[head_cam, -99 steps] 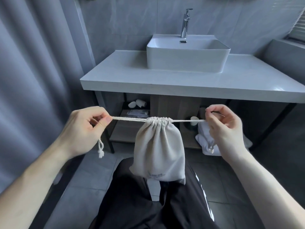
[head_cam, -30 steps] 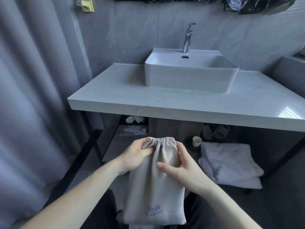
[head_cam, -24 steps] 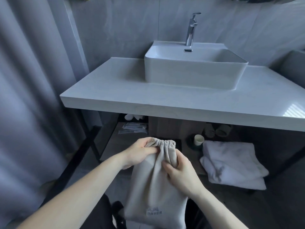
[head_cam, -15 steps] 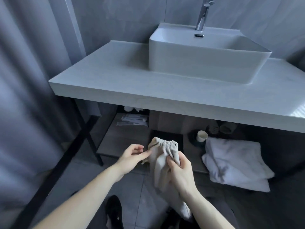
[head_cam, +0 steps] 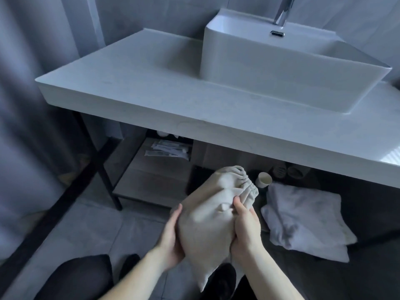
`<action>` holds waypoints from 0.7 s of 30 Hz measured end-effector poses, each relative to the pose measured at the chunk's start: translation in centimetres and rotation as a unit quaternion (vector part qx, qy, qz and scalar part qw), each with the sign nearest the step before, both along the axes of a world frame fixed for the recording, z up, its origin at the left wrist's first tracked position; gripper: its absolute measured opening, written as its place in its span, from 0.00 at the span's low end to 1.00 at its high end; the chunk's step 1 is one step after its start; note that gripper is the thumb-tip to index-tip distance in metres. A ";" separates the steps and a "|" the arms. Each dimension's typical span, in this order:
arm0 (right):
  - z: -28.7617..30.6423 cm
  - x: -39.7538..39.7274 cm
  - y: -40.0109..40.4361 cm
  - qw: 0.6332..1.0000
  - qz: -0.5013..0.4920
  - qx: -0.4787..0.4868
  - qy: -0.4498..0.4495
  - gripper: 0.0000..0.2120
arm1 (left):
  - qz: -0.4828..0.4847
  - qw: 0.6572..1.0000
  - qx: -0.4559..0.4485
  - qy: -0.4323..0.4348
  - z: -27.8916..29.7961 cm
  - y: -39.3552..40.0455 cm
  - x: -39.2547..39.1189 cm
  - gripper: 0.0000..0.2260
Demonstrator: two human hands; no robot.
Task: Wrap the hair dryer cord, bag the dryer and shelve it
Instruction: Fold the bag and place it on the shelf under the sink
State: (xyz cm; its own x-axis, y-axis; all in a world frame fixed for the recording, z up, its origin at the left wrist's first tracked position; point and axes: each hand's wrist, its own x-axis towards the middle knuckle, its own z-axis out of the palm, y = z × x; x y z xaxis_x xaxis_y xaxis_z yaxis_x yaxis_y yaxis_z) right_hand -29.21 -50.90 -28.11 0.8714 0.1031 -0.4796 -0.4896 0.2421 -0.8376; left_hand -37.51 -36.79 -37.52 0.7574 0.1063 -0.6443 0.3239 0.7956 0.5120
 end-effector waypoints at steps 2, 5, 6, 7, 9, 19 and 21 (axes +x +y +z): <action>-1.6 1.0 -0.9 0.997 -0.019 -0.064 -0.024 0.08 | -0.010 0.997 0.067 0.032 -0.2 1.2 0.8 0.27; -3.4 3.0 -2.0 0.985 0.023 -0.157 -0.070 0.11 | -0.042 0.981 0.155 0.105 -1.3 4.0 2.1 0.28; -4.0 3.7 -2.2 0.979 0.039 -0.183 -0.074 0.10 | -0.047 0.974 0.181 0.129 -1.6 4.8 2.7 0.31; -4.9 4.5 -2.4 0.975 0.052 -0.201 -0.076 0.08 | -0.042 0.966 0.207 0.147 -2.1 5.6 3.4 0.35; -6.9 6.4 -2.5 0.968 0.071 -0.232 -0.062 0.04 | -0.037 0.954 0.245 0.166 -3.0 6.9 4.8 0.42; -17.2 15.7 -1.1 0.964 0.043 -0.261 -0.002 0.06 | -0.117 0.942 0.282 0.140 -10.2 9.6 14.5 0.26; -18.8 17.1 -1.2 0.966 0.034 -0.256 -0.001 0.14 | -0.130 0.940 0.282 0.143 -12.0 9.8 16.4 0.29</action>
